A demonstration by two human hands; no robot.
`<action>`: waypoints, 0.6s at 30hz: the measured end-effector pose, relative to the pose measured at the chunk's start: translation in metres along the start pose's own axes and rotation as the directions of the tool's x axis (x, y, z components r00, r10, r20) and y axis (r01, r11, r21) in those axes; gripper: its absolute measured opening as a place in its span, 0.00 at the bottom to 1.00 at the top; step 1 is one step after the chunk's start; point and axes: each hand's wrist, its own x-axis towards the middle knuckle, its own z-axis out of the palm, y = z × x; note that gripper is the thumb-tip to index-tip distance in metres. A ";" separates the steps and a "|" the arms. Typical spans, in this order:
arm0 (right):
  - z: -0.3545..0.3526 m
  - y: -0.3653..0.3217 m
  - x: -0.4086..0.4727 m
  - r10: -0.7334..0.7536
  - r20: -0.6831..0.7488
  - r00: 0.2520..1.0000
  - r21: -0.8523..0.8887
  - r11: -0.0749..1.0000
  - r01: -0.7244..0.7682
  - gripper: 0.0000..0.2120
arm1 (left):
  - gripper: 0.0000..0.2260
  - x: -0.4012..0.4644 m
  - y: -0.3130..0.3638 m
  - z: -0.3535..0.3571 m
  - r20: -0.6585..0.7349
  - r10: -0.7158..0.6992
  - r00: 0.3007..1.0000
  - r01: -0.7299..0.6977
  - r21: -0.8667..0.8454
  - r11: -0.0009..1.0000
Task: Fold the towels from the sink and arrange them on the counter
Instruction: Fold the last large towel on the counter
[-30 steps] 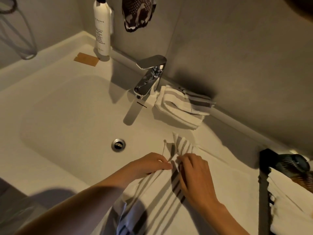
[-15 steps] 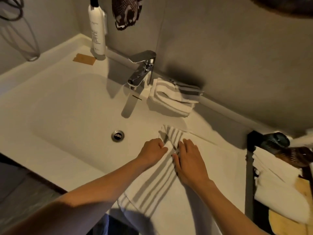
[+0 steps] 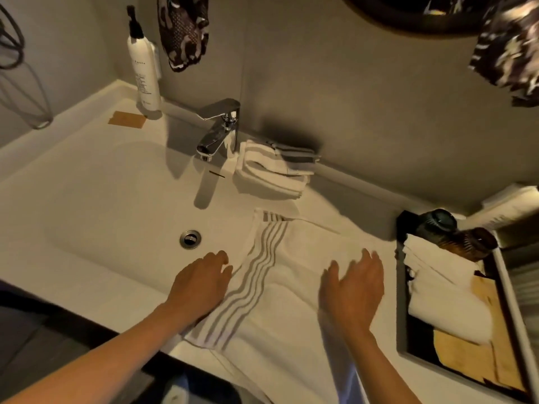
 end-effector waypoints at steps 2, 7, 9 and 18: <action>-0.029 0.019 -0.001 0.406 0.173 0.897 0.081 0.902 -0.423 0.39 | 0.23 -0.022 -0.006 -0.014 0.189 0.017 0.982 -0.046 0.152 0.987; -0.038 0.034 -0.007 0.487 0.516 0.705 0.141 0.763 -0.631 0.27 | 0.13 -0.035 0.007 -0.014 0.436 -0.029 0.899 0.025 0.014 1.000; -0.046 0.035 0.001 0.428 0.492 0.758 0.213 0.785 -0.581 0.21 | 0.10 -0.033 0.022 -0.016 0.320 -0.033 0.947 0.054 -0.059 0.997; -0.116 0.058 0.008 0.086 0.251 0.964 -0.352 0.936 0.008 0.20 | 0.09 -0.112 0.071 -0.001 0.277 -0.077 0.958 0.115 -0.124 0.986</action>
